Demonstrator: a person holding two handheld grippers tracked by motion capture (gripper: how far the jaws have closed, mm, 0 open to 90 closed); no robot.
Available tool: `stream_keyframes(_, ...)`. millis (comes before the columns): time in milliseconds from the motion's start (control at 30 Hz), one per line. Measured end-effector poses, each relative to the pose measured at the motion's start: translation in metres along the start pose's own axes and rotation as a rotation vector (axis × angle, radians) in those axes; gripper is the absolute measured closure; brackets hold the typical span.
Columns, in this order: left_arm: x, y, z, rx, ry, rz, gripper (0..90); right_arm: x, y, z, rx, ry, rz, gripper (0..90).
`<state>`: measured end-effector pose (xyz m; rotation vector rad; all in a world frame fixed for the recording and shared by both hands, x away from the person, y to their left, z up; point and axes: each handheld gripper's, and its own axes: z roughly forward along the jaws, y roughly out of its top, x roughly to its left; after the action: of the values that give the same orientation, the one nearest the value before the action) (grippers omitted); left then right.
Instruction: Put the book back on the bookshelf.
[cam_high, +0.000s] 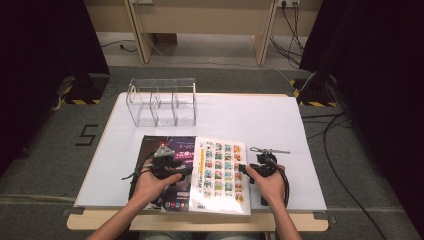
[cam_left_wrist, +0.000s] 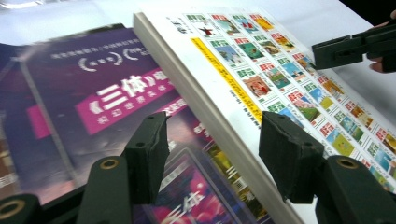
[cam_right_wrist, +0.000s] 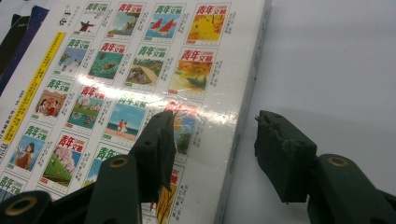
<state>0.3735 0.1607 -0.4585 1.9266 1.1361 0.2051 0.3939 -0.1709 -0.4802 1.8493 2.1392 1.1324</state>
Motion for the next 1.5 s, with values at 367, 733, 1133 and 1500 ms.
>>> stream_keyframes(367, -0.004, 0.004, 0.020, 0.047, -0.024, -0.060, 43.7, 0.007, 0.000, 0.004, 0.018, 0.011, 0.014, 45.1)
stream_keyframes(733, 0.000, 0.005, 0.028, 0.060, -0.044, -0.145, 47.8, 0.010, -0.003, 0.002, 0.045, 0.013, 0.035, 48.9)
stream_keyframes(1133, 0.013, 0.007, 0.022, 0.074, -0.025, -0.182, 49.5, 0.023, -0.008, 0.005, 0.053, 0.023, 0.025, 48.3)
stream_keyframes(1500, 0.014, 0.002, 0.015, 0.087, -0.041, -0.243, 52.2, 0.031, -0.016, 0.002, 0.063, 0.029, 0.037, 46.4)
